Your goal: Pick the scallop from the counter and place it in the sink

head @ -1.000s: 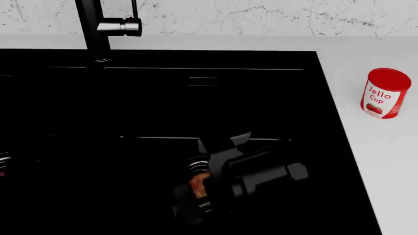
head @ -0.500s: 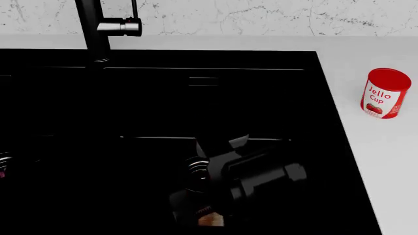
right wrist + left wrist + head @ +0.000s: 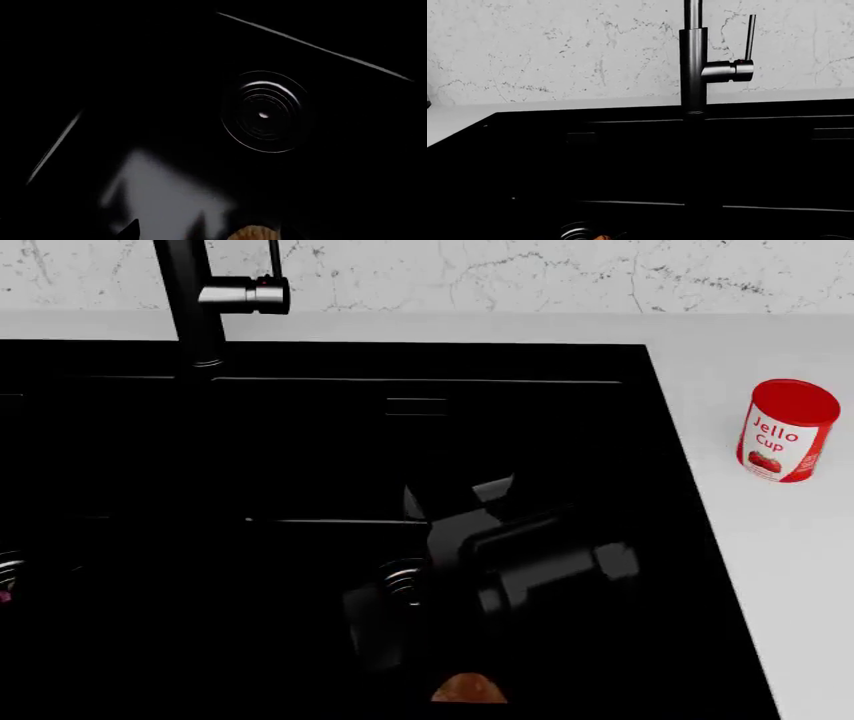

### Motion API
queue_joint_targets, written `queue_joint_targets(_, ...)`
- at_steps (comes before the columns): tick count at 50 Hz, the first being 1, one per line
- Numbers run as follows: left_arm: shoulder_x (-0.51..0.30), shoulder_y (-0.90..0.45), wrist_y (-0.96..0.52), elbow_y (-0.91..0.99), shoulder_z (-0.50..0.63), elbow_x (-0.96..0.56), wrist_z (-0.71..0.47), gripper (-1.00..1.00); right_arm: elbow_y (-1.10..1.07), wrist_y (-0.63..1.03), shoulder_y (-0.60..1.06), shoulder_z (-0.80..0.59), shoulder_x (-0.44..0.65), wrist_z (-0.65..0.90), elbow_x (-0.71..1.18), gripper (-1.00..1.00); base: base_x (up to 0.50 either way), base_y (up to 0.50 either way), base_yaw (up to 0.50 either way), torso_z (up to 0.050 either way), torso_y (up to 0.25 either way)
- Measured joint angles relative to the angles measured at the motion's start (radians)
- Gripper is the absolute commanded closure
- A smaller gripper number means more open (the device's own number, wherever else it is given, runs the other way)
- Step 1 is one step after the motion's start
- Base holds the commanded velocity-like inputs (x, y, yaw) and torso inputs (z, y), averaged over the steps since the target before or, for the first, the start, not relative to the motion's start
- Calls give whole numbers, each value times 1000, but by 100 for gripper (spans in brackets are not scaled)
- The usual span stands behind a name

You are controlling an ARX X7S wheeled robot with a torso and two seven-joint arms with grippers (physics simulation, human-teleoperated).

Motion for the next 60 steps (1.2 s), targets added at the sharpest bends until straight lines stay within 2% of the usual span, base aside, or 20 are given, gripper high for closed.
queue_joint_targets(7, -2, -3, 1, 0, 3, -1, -1, -100, -6, -15, 18, 16, 12, 7, 13, -100, 0, 0, 0, 0, 0)
queue_joint_targets(14, -4, -2, 5, -2, 6, -1, -1, -100, -107, -31, 24, 57, 73, 69, 50, -100, 0, 0, 0, 0, 0)
queue_joint_targets(60, -12, 2, 8, 4, 17, -11, -9, -100, -1144, -237, -107, 304, 604, 539, 209, -100, 0, 0, 0, 0, 0)
